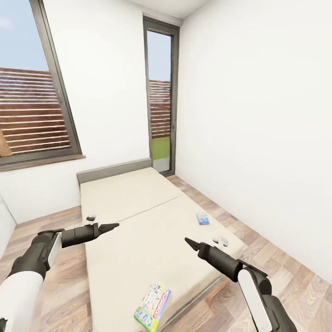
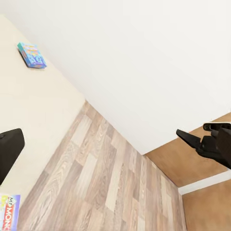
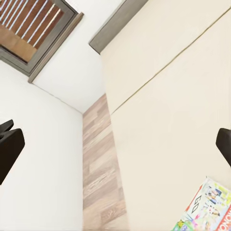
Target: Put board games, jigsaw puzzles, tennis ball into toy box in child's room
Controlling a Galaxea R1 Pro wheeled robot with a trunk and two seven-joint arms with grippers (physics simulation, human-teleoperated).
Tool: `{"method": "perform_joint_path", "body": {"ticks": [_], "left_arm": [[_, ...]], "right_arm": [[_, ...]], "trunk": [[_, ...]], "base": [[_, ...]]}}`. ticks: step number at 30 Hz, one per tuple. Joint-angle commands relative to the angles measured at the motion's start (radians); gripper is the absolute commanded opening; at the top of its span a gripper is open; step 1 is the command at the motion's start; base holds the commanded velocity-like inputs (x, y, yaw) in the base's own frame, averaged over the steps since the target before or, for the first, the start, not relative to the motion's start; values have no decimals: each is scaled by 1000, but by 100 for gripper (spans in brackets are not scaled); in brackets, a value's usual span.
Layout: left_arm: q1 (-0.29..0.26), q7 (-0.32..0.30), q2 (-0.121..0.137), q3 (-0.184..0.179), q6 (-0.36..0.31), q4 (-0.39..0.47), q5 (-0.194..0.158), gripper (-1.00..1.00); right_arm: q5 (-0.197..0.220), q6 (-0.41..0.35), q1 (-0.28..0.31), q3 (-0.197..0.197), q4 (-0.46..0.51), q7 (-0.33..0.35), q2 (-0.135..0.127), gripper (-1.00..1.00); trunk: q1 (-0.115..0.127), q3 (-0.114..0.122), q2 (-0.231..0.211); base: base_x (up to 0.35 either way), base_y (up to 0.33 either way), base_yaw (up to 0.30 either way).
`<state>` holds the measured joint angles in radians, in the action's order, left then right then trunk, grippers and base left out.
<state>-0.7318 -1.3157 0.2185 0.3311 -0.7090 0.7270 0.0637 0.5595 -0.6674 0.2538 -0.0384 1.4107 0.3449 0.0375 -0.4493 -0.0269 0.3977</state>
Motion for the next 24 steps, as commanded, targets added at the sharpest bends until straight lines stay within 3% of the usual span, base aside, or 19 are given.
{"method": "perform_joint_path", "body": {"ticks": [1,14,24], "left_arm": [[-1,-7,-1,3,-10,0,7,100],[-1,-7,-1,3,-10,0,7,100],[-1,-7,-1,3,-10,0,7,100]], "right_arm": [[2,-8,1,-3,1,3,1,100],[1,-8,1,-3,-1,3,2,100],[0,-8,1,-3,-5,3,2,100]], "trunk": [[-1,-2,2],[-1,-2,2],[-1,-2,2]], "base": [[0,-28,281],[0,-10,288],[0,-121,289]]}}
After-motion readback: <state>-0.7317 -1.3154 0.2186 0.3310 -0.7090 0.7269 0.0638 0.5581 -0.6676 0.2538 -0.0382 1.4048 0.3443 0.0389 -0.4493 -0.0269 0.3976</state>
